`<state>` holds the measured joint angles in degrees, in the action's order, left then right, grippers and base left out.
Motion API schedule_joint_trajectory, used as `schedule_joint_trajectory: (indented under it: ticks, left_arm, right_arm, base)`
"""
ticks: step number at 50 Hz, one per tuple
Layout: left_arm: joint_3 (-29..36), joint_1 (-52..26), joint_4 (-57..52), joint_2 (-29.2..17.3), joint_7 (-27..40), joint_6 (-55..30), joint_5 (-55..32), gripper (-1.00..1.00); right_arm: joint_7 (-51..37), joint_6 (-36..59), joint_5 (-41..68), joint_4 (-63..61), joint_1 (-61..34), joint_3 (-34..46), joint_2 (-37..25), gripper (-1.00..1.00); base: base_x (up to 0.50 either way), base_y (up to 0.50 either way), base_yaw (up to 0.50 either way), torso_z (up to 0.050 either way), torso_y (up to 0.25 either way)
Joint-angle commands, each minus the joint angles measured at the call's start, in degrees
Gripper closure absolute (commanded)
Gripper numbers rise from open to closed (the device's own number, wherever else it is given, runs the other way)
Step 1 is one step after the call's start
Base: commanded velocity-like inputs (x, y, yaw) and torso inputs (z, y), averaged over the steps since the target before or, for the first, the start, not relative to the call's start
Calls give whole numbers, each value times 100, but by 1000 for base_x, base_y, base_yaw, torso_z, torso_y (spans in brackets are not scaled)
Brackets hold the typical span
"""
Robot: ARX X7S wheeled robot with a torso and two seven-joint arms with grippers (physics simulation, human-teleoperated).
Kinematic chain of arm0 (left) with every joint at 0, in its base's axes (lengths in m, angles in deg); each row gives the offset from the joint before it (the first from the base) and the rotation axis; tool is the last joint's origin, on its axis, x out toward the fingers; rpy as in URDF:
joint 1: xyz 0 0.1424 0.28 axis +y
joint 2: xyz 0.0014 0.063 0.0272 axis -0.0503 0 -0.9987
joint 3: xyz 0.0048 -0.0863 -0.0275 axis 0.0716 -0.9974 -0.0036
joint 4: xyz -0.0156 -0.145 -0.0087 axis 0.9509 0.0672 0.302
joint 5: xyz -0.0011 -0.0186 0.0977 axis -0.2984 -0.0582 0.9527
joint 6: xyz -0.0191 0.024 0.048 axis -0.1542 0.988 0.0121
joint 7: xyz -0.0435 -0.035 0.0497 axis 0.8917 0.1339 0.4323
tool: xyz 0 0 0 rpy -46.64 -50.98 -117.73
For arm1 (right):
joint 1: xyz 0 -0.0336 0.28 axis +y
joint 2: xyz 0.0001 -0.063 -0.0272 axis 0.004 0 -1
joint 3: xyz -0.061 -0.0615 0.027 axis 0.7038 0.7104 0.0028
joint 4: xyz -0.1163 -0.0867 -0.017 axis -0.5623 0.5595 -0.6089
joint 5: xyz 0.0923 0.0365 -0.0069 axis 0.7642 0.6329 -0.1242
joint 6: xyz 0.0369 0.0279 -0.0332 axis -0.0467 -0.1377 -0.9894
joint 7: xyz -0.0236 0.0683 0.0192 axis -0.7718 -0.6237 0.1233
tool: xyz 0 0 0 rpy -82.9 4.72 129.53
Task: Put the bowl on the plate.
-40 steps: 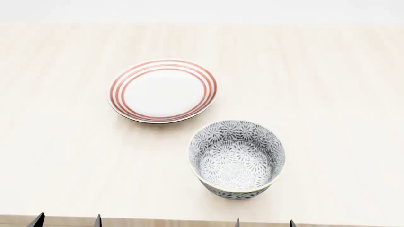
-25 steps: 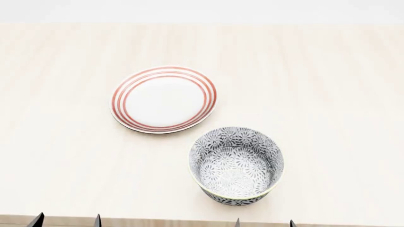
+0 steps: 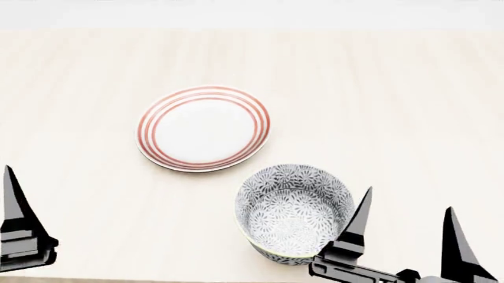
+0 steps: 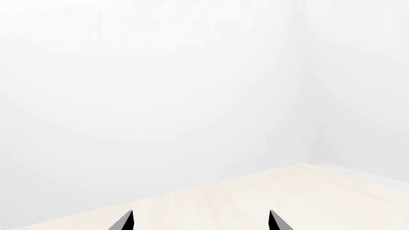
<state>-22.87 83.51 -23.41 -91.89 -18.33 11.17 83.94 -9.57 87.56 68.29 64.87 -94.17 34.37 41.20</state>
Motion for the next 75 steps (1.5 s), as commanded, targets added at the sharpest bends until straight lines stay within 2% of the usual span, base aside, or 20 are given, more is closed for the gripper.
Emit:
schedule_joint_trajectory:
  ticks: [1,23,26,34,38,41,45,46,48,51,54,62,75]
  left_arm:
    - [-502,-259,-774,-86,441,248,88,-100]
    - [-325,-216,-743,-216,608,337,179,-100]
    - [-203,-242,-720,-212,568,54,133,-100]
    - [141,-271,-549,-180,503,-61,145,-100]
    - [357,-345,-539,-174,375,-527,12,-100]
    - [861,-601,-370,-213,-64,-1769,-243,-100]
    - [1121,-983,-112,-14,-455,-3080,-954,-100]
    - [1419,-1162,-46,25,-579,-3478,-1007,-100]
    - [1560,-1287,-36,90,-725,-3678,-1190,-100]
    - [1541,-1475,0,251,-774,-4123,-1539,-100]
    - [1269,-1778,279,547,-683,-4888,-2296,-100]
    - [1133,-2164,745,561,117,-5352,-3865,-100]
    - [1175,-2293,998,477,780,-5224,-4782,-100]
  right_arm:
    - [-213,-294,334,-741,-197,-344,-31,-100]
    - [-391,-448,199,-754,-149,-117,-218,-100]
    - [-444,-384,219,-766,-156,-99,-237,-100]
    - [-504,-402,219,-749,-143,-41,-293,-100]
    - [-528,-389,222,-767,-127,2,-320,-100]
    - [-548,-378,232,-776,-115,26,-338,-100]
    - [-568,-373,247,-773,-107,54,-363,-100]
    - [-571,-372,247,-772,-107,63,-371,-100]
    - [-580,-374,255,-756,-112,74,-382,-100]
    - [-601,-362,261,-760,-107,92,-398,-100]
    - [-609,-393,283,-717,-99,87,-416,-100]
    - [-649,-401,306,-649,-103,120,-450,-100]
    - [-696,-428,337,-584,-77,197,-495,-100]
  base:
    - [500,0,0,0,0]
    - [500,0,0,0,0]
    - [115,0,0,0,0]
    - [0,0,0,0,0]
    - [0,0,0,0,0]
    - [0,0,0,0,0]
    - [0,0,0,0,0]
    - [0,0,0,0,0]
    - [0,0,0,0,0]
    - [0,0,0,0,0]
    - [0,0,0,0,0]
    - [0,0,0,0,0]
    - [0,0,0,0,0]
